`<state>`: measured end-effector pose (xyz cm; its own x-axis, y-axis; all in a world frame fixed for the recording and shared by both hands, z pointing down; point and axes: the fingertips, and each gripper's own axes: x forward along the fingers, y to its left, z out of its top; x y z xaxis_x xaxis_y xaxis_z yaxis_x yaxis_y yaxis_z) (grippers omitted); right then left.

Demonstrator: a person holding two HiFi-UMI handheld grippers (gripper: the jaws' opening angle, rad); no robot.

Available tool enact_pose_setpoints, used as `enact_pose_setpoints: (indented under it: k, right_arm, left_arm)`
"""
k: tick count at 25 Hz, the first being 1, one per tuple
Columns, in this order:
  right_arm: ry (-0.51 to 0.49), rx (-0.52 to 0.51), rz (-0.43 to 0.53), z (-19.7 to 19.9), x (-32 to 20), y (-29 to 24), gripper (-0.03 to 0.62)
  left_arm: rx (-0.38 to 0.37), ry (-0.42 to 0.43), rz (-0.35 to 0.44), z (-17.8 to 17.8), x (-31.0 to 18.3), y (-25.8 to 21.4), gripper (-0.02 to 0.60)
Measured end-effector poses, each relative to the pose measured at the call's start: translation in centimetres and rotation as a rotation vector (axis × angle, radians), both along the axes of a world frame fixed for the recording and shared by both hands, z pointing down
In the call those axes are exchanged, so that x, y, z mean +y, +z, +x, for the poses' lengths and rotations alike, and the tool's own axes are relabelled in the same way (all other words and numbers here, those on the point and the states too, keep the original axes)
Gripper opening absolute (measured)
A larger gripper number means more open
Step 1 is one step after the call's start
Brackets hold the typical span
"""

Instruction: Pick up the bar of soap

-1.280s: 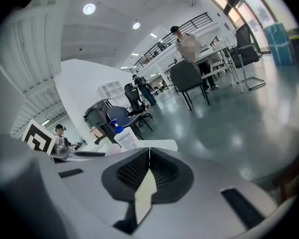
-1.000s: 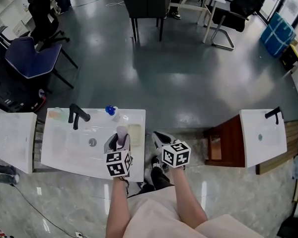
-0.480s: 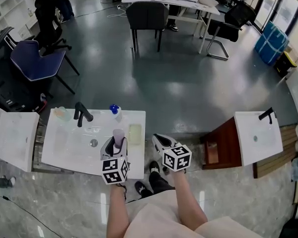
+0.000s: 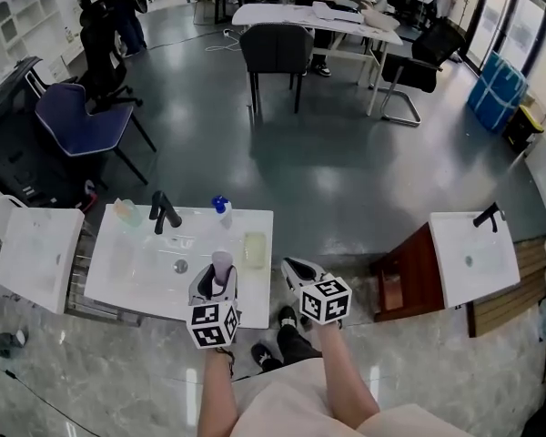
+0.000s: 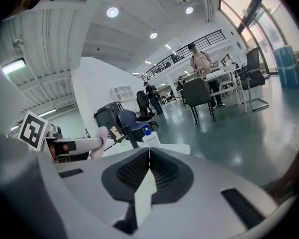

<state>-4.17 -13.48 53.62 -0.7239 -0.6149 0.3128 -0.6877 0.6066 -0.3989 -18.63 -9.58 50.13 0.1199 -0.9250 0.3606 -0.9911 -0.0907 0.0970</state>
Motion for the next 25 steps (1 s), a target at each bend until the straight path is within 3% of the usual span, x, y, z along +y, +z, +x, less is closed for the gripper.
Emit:
enact_pose_setpoints:
  k: [25]
  right_arm:
    - [-0.057, 0.049, 0.051, -1.8, -0.5, -0.5, 0.006]
  left_arm:
    - [0.036, 0.011, 0.086, -1.3, 0.3, -0.8, 0.190]
